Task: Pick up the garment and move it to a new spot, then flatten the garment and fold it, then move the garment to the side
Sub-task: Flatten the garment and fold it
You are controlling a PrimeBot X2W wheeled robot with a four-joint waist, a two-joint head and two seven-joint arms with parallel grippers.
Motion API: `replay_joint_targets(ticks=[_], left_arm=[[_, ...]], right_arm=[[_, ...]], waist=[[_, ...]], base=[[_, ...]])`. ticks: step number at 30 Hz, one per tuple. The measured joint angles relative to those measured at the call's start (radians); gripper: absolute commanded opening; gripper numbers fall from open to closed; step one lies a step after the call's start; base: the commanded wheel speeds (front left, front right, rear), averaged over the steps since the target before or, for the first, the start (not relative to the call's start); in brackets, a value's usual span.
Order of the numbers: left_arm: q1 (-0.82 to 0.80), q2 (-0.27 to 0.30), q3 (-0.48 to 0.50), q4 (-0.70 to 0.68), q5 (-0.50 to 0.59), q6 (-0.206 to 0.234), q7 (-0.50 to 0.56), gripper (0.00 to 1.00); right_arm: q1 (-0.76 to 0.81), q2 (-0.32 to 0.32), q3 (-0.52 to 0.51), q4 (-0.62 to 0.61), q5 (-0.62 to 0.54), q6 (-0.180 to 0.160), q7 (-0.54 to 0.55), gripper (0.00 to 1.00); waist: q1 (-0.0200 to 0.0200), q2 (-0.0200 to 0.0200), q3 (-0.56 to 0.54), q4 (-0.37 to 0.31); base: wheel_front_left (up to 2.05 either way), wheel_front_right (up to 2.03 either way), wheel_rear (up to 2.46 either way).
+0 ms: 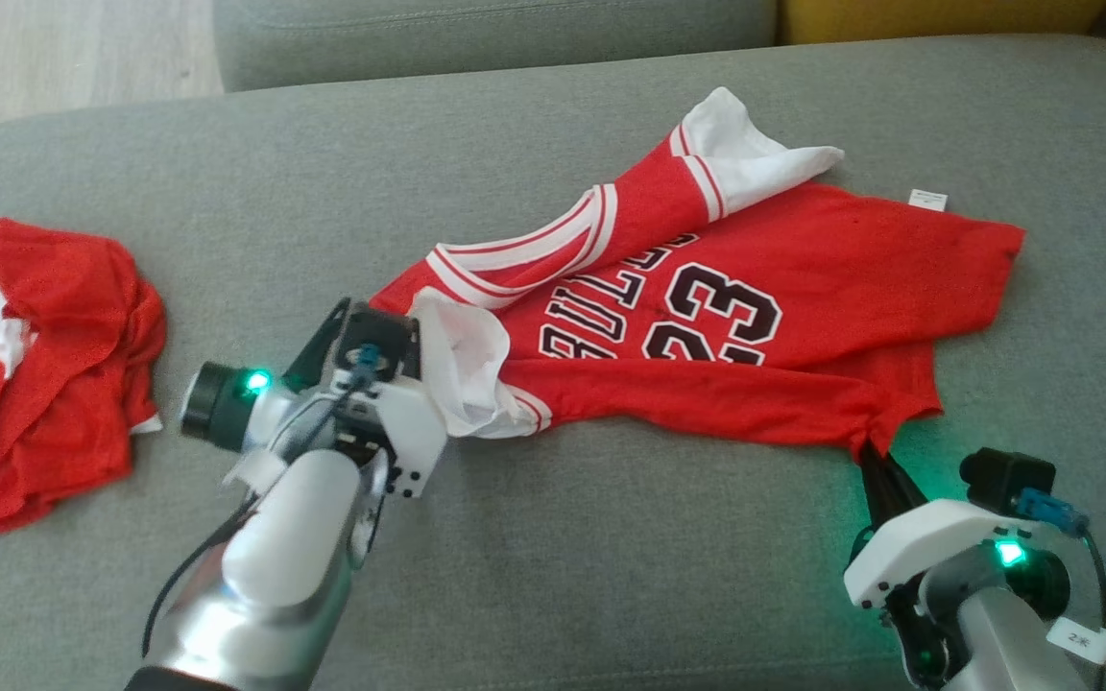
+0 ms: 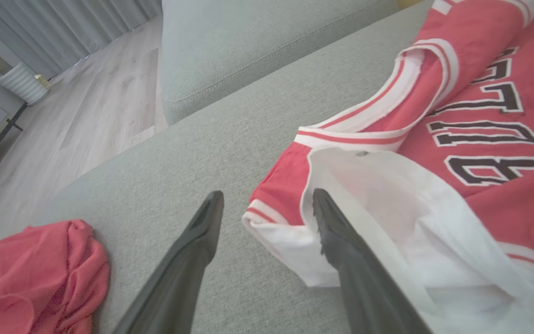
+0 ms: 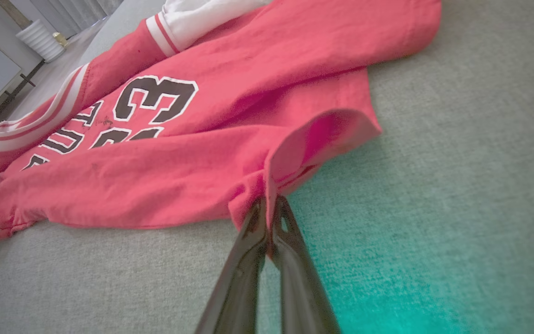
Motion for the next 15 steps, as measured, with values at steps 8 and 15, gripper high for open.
replay_joint_targets(ticks=[8, 15], left_arm=[[0.040, 0.012, 0.017, -0.023, -0.041, -0.019, -0.040, 1.00], [0.034, -0.008, -0.013, -0.053, -0.071, -0.063, -0.061, 1.00]], right_arm=[[0.001, 0.000, -0.012, -0.003, -0.008, 0.000, 0.002, 0.00], [0.000, 0.000, -0.003, -0.005, -0.007, 0.000, 0.006, 0.00]], waist=[[0.0000, 0.0000, 0.005, 0.025], [0.0000, 0.0000, 0.006, 0.014]], base=[[0.00, 0.00, 0.00], [0.00, 0.00, 0.00]])
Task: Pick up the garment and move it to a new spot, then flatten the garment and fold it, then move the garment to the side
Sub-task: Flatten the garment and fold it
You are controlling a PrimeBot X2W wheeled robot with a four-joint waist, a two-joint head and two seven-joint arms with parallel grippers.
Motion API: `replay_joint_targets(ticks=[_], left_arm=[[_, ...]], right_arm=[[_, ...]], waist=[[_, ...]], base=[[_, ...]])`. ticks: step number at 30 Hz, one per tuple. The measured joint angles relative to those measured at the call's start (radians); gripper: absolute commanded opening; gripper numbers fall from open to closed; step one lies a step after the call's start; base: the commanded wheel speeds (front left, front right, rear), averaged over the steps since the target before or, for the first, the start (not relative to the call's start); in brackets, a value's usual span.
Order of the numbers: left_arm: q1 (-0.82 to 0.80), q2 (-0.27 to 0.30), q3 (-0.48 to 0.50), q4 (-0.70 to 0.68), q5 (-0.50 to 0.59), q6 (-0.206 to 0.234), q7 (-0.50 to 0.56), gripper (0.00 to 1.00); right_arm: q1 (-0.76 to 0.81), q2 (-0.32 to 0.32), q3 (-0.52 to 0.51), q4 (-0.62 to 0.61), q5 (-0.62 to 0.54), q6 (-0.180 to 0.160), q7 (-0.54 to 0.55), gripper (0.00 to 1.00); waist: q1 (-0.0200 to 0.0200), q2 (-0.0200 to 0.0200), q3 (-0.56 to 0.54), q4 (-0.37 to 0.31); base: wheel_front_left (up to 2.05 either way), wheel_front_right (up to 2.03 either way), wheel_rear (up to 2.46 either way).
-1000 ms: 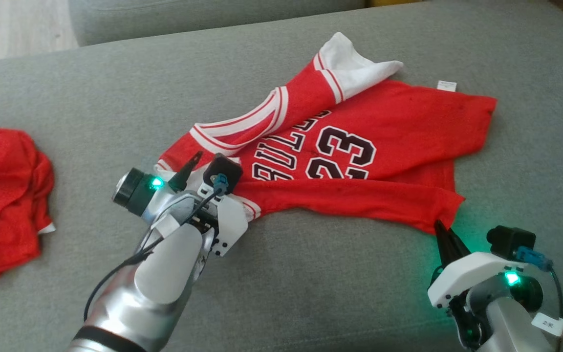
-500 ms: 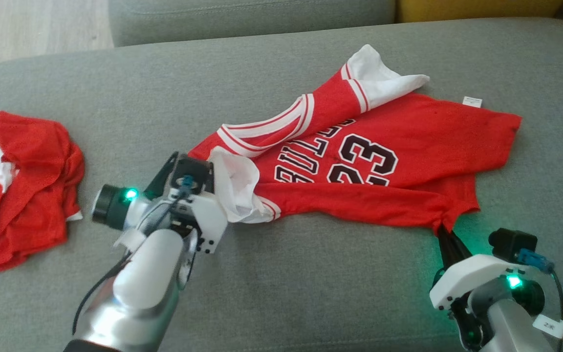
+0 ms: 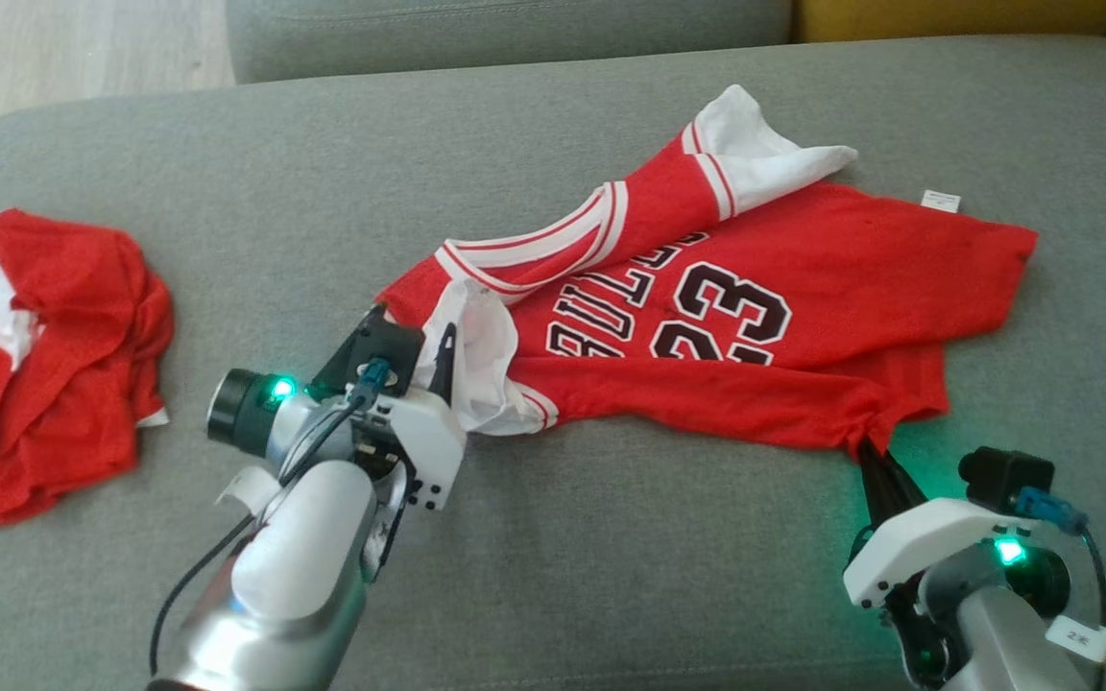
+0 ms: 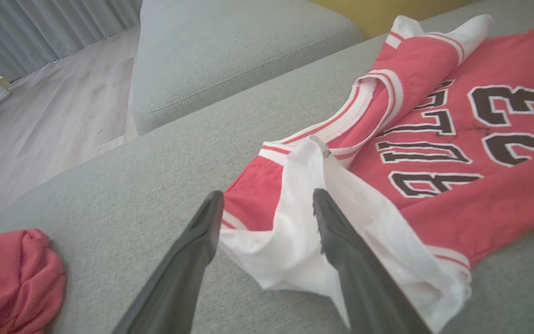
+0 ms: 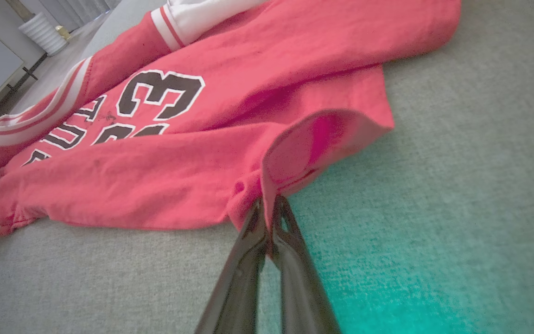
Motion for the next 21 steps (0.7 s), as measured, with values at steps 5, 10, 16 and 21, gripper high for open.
replay_joint_targets(ticks=[5, 10, 16, 21], left_arm=[[-0.023, -0.009, -0.009, 0.007, -0.008, -0.008, 0.020, 1.00], [-0.066, -0.014, -0.029, 0.019, -0.008, -0.017, 0.038, 1.00], [-0.082, -0.017, -0.044, 0.052, -0.007, -0.014, 0.073, 1.00], [-0.090, -0.014, -0.056, 0.087, 0.003, 0.002, 0.090, 1.00]], right_arm=[[0.000, 0.000, 0.006, 0.000, 0.000, 0.000, 0.000, 0.00], [0.000, 0.000, 0.017, 0.003, 0.003, 0.000, -0.001, 0.00], [-0.001, 0.000, 0.029, 0.014, 0.010, 0.000, -0.003, 0.00], [-0.001, 0.000, 0.036, 0.023, 0.018, 0.000, -0.011, 0.00]], waist=[[0.0000, 0.0000, 0.000, -0.020], [0.0000, 0.0000, 0.004, -0.046], [0.0000, 0.0000, 0.008, -0.069], [0.0000, 0.0000, 0.010, -0.079]], base=[[0.00, 0.00, 0.00], [0.00, 0.00, 0.00], [0.00, 0.00, 0.00], [0.00, 0.00, 0.00]])
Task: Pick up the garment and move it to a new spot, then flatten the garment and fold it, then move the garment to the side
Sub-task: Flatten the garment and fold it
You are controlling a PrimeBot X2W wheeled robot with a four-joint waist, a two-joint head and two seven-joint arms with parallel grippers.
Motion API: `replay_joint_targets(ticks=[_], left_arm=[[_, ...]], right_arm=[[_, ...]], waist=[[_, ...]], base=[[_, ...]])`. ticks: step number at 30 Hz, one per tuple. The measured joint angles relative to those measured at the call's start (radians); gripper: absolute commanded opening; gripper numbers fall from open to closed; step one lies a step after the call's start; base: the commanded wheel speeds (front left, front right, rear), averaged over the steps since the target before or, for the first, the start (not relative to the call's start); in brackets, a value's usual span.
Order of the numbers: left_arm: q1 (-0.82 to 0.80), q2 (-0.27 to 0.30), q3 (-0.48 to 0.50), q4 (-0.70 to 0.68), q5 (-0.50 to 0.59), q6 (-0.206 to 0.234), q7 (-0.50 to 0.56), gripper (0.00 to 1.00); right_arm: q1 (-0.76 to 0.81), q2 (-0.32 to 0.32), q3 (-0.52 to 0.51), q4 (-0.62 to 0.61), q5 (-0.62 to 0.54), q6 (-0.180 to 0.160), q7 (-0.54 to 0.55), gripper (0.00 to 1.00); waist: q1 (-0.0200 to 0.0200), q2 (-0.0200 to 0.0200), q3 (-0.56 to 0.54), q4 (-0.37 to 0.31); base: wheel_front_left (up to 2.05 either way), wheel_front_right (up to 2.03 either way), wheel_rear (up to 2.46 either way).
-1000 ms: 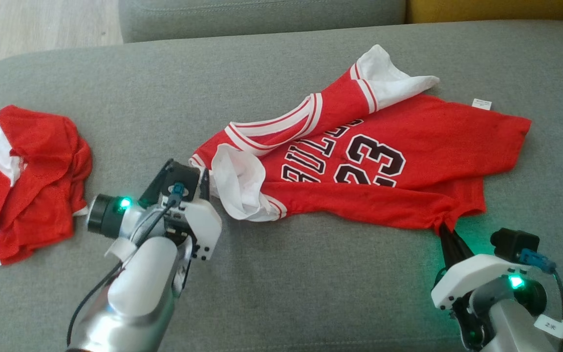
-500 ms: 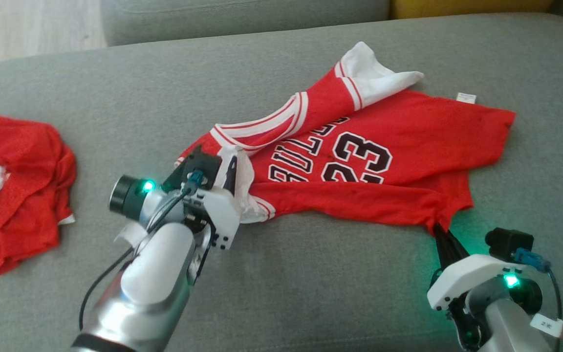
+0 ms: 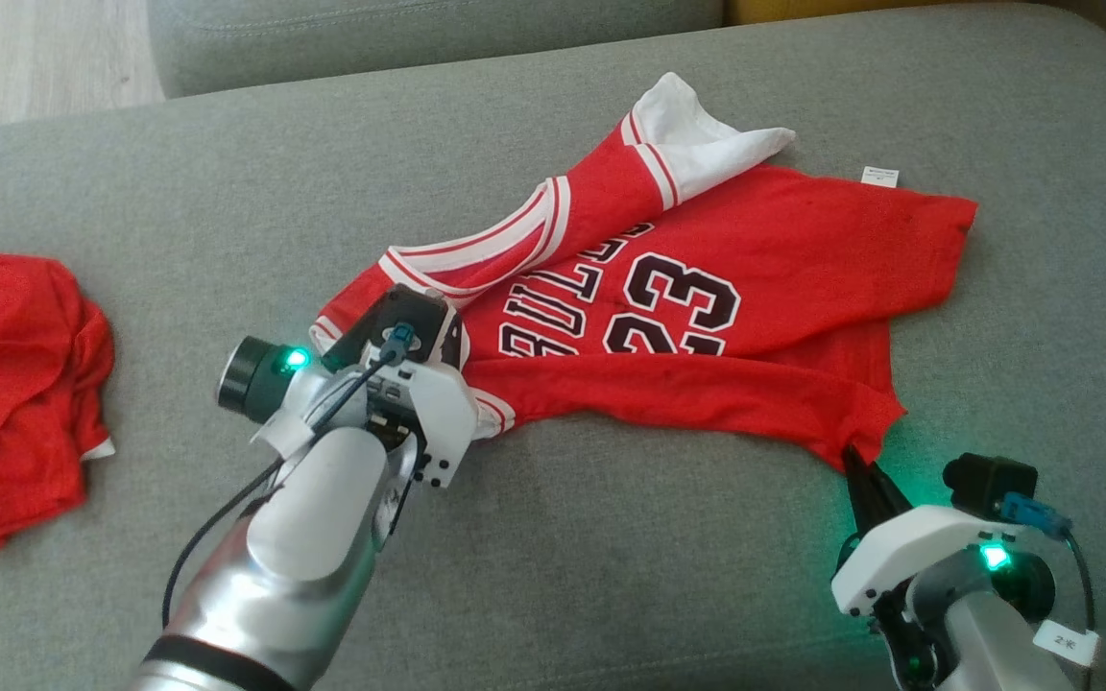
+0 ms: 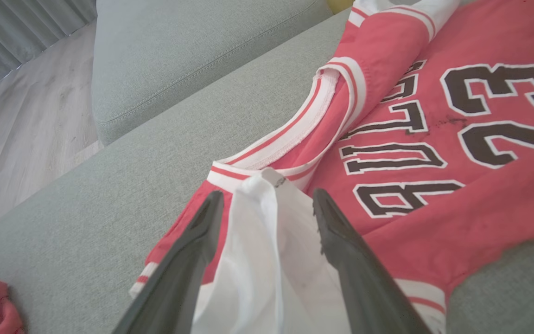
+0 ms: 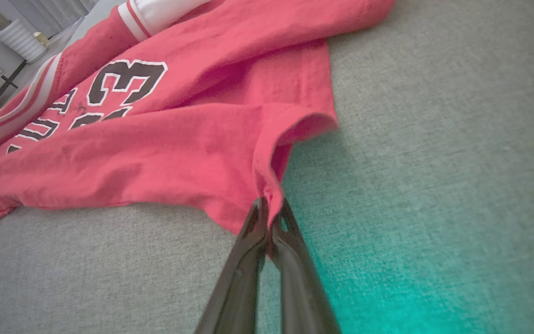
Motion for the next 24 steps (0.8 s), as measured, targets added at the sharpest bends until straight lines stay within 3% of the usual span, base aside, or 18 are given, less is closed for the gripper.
replay_joint_targets(ticks=[4, 5, 6, 7, 8, 17, 24], left_arm=[[-0.016, 0.002, -0.003, 0.013, 0.000, 0.000, -0.001, 1.00], [-0.019, 0.001, -0.003, 0.018, -0.001, 0.000, -0.002, 0.90], [-0.022, 0.001, -0.002, 0.025, -0.002, 0.000, -0.008, 0.48], [-0.025, 0.001, -0.002, 0.030, -0.002, 0.004, -0.014, 0.14], [-0.028, 0.001, -0.002, 0.034, -0.002, 0.008, -0.020, 0.00], [-0.061, 0.001, 0.014, 0.055, -0.032, 0.010, -0.094, 0.00], [-0.059, 0.012, 0.083, -0.044, -0.098, 0.030, -0.220, 0.00]], right_arm=[[-0.001, 0.000, 0.002, 0.005, 0.000, 0.000, -0.006, 0.00], [-0.002, 0.000, 0.002, 0.007, 0.000, 0.000, -0.008, 0.00], [-0.003, 0.000, 0.002, 0.008, 0.000, 0.000, -0.008, 0.00], [-0.004, 0.000, 0.003, 0.009, 0.000, 0.000, -0.008, 0.00], [-0.006, 0.000, 0.004, 0.009, 0.000, 0.000, -0.008, 0.00], [-0.021, 0.000, -0.012, 0.009, -0.008, 0.000, -0.024, 0.00], [-0.049, -0.041, -0.041, -0.063, -0.068, 0.000, -0.073, 0.00]], waist=[[0.0000, 0.0000, 0.002, -0.002], [0.0000, 0.0000, 0.003, -0.003], [0.0000, 0.0000, 0.004, -0.002], [0.0000, 0.0000, 0.005, -0.002], [0.0000, 0.0000, 0.008, -0.002], [0.0000, 0.0000, 0.020, 0.014], [0.0000, 0.0000, -0.015, 0.038]], base=[[0.00, 0.00, 0.00], [0.00, 0.00, 0.00], [0.00, 0.00, 0.00], [0.00, 0.00, 0.00], [0.00, 0.00, 0.00], [0.00, 0.00, 0.00], [0.00, 0.00, 0.00]])
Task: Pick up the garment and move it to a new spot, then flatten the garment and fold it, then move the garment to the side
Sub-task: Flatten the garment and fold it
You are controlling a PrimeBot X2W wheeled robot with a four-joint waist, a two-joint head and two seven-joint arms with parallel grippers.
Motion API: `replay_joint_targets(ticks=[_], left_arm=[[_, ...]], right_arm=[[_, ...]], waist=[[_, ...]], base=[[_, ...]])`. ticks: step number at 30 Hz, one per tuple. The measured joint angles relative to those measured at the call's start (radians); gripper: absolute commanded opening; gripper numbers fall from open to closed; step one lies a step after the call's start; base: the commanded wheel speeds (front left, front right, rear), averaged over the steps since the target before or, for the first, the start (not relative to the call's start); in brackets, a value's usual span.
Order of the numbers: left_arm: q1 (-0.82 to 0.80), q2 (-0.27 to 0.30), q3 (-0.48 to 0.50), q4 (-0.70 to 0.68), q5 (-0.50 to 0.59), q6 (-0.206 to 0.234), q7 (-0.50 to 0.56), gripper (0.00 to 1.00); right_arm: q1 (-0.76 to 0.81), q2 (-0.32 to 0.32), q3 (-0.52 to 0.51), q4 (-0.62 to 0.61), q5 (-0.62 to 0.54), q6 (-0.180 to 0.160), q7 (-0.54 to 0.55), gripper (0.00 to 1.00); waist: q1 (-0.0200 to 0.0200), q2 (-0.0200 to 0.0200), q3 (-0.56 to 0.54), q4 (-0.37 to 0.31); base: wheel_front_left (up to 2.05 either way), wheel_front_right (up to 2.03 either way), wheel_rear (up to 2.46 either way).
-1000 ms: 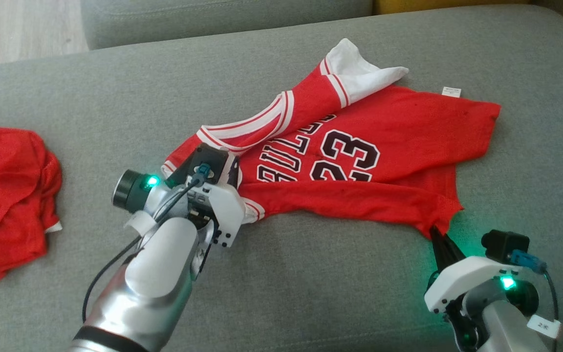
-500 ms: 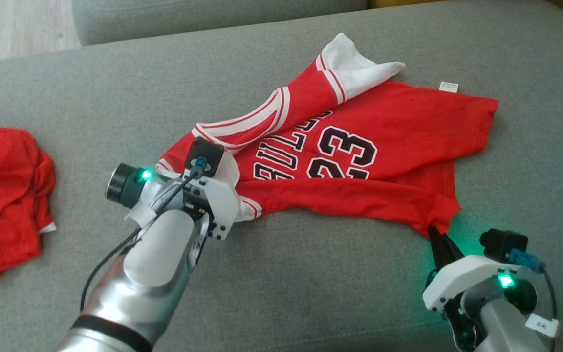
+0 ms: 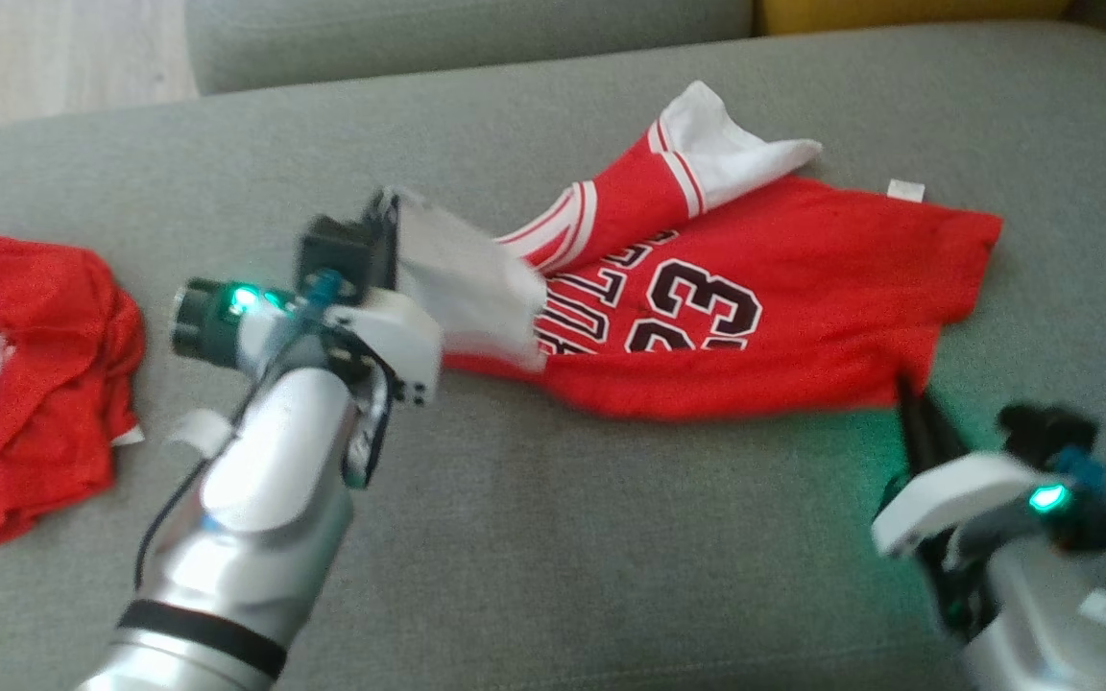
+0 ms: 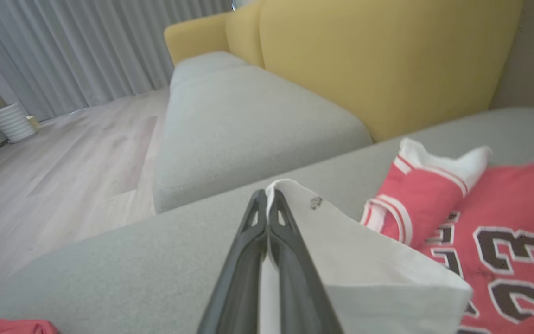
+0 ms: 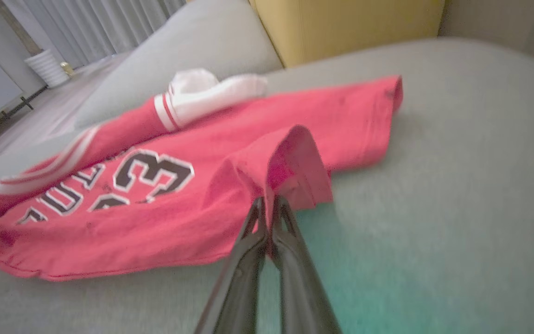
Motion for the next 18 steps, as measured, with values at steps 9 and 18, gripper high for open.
replay_joint_targets(ticks=[9, 18], left_arm=[[0.057, 0.044, 0.132, -0.264, -0.129, 0.000, -0.054, 0.00], [0.070, 0.081, 0.249, -0.560, -0.189, 0.004, -0.064, 0.00]], right_arm=[[-0.140, -0.174, 0.048, -0.186, 0.000, 0.000, 0.064, 0.00], [-0.381, -0.296, 0.124, -0.314, 0.162, 0.000, 0.309, 0.00]], waist=[[0.0000, 0.0000, -0.079, 0.045], [0.0000, 0.0000, -0.149, 0.048]], base=[[0.00, 0.00, 0.00], [0.00, 0.00, 0.00]])
